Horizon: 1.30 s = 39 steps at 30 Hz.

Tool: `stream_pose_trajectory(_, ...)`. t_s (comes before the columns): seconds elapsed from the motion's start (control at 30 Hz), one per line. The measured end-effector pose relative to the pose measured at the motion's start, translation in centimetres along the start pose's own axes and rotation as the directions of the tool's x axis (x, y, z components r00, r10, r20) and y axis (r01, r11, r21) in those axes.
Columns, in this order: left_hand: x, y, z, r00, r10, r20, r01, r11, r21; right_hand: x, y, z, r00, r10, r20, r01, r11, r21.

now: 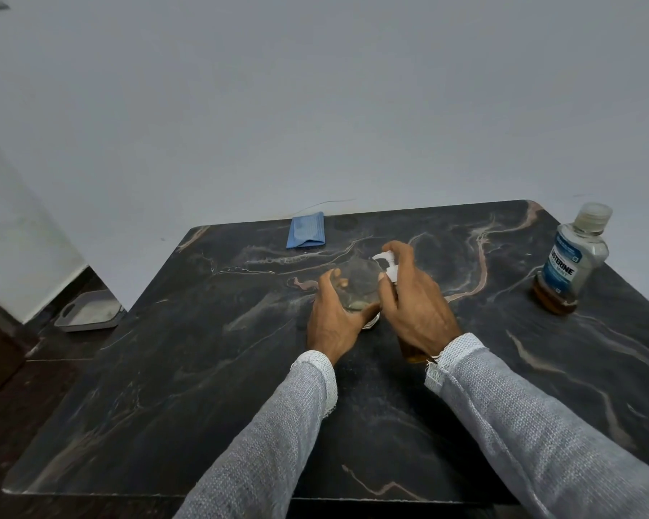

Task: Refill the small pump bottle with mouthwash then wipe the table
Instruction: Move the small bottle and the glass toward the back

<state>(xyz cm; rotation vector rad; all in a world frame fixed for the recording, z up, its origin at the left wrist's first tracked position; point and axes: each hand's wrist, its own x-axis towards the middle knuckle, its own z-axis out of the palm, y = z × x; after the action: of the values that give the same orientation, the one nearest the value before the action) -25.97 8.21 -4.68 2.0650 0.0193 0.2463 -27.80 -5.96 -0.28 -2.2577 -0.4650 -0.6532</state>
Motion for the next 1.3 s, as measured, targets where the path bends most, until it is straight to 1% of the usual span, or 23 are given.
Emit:
stream_pose_trajectory(0.3, 0.0, -0.1, 0.2, 1.0, 0.009, -0.019, -0.008, 1.0, 0.02, -0.5, 0.8, -0.6, 0.999, 0.039, -0.001, -0.039, 0.999, -0.029)
stream_pose_trajectory(0.5, -0.1, -0.1, 0.1, 1.0, -0.008, -0.002, 0.008, 1.0, -0.004, -0.5, 0.4, -0.5, 1.0, 0.007, 0.015, -0.008, 1.0, 0.028)
stream_pose_trajectory(0.63, -0.1, 0.0, 0.0, 1.0, -0.011, 0.002, 0.011, 1.0, -0.015, -0.4, -0.2, 0.1, 1.0, -0.016, 0.002, 0.016, 0.999, 0.028)
stream_pose_trajectory(0.77, -0.2, 0.0, 0.0, 1.0, -0.013, 0.01, 0.013, 1.0, -0.026, -0.1, -0.6, 0.7, 0.999, -0.026, 0.019, 0.025, 0.999, 0.045)
stream_pose_trajectory(0.93, -0.2, 0.0, 0.0, 1.0, -0.015, 0.022, 0.016, 0.999, -0.035, -0.3, -0.7, 0.8, 1.0, 0.02, 0.014, -0.022, 0.996, 0.084)
stream_pose_trajectory(1.1, -0.3, 0.1, 0.0, 1.0, -0.015, 0.008, 0.016, 0.999, -0.038, 0.2, -0.4, 0.2, 0.998, 0.052, -0.037, -0.05, 0.997, 0.051)
stream_pose_trajectory(1.2, -0.3, 0.1, 0.0, 1.0, -0.018, 0.01, 0.019, 0.999, -0.035, 0.2, -0.3, 0.1, 0.997, 0.067, -0.034, -0.066, 0.997, 0.04)
stream_pose_trajectory(1.3, -0.3, 0.1, 0.0, 1.0, -0.014, 0.004, 0.014, 0.999, -0.031, 0.0, -0.2, 0.1, 0.995, 0.094, -0.043, -0.09, 0.992, 0.093)
